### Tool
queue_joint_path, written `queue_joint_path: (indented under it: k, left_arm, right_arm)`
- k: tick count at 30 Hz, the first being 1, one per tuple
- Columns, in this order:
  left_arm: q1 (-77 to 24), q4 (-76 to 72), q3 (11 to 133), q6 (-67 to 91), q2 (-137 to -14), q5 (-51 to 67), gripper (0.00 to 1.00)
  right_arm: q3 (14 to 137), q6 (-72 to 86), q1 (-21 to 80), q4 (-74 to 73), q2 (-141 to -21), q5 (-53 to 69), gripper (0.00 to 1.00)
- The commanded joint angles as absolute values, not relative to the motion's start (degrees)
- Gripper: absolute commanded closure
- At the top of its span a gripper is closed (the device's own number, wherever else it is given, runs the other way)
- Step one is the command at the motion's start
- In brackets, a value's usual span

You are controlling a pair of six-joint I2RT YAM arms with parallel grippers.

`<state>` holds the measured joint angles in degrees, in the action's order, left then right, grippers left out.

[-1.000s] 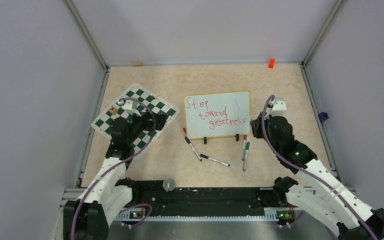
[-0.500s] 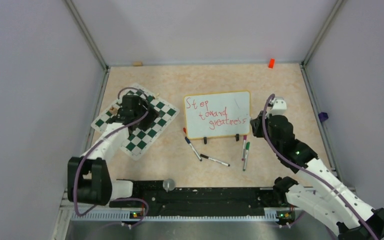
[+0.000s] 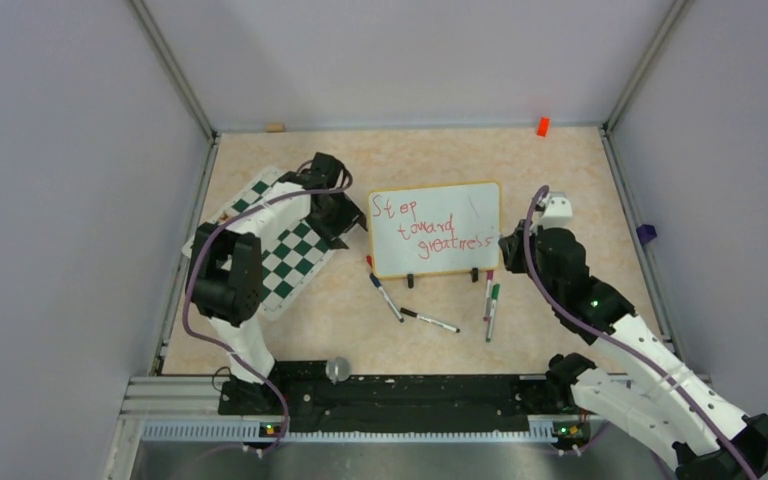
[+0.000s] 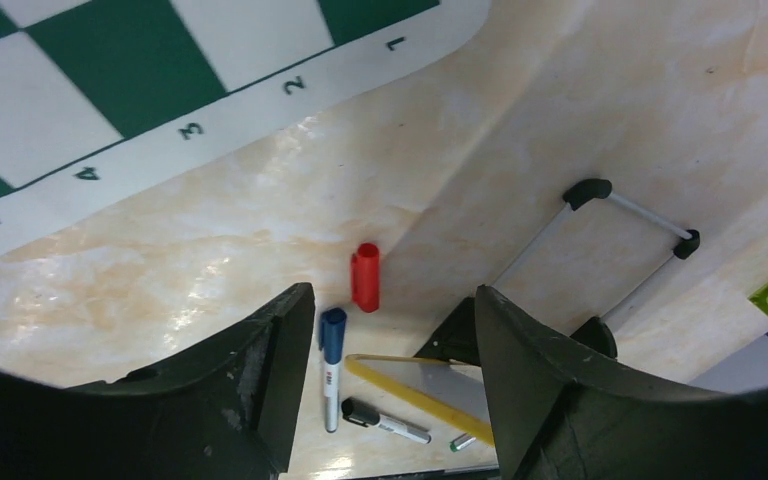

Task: Write a sentence on the whiteboard
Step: Write a sentence on the whiteboard, then close the whiteboard marker at the center of the board.

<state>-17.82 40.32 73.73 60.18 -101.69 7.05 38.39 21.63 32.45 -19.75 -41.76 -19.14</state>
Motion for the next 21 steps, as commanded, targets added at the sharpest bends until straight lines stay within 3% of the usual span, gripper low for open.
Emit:
queue_joint_path:
  k: [1,15,19,21]
  left_arm:
    - [-19.1,50.9,81.3,61.2,-106.9,4.3,0.35]
    - [-20.6,45.4,77.0,62.9,-110.5,11.3,0.43]
    - [-20.5,42.2,75.5,63.7,-111.8,14.8,0.51]
    - [-20.6,42.2,75.5,64.1,-112.8,15.1,0.61]
  right_arm:
    - [40.9,21.6,31.9,-17.7,-41.4,-18.6,1.00]
    - [40.6,21.8,31.9,-17.2,-41.1,-18.4,1.00]
    - [40.6,21.7,31.9,-17.3,-40.9,-18.5,1.00]
    - [40.6,21.8,31.9,-17.4,-40.8,-18.6,1.00]
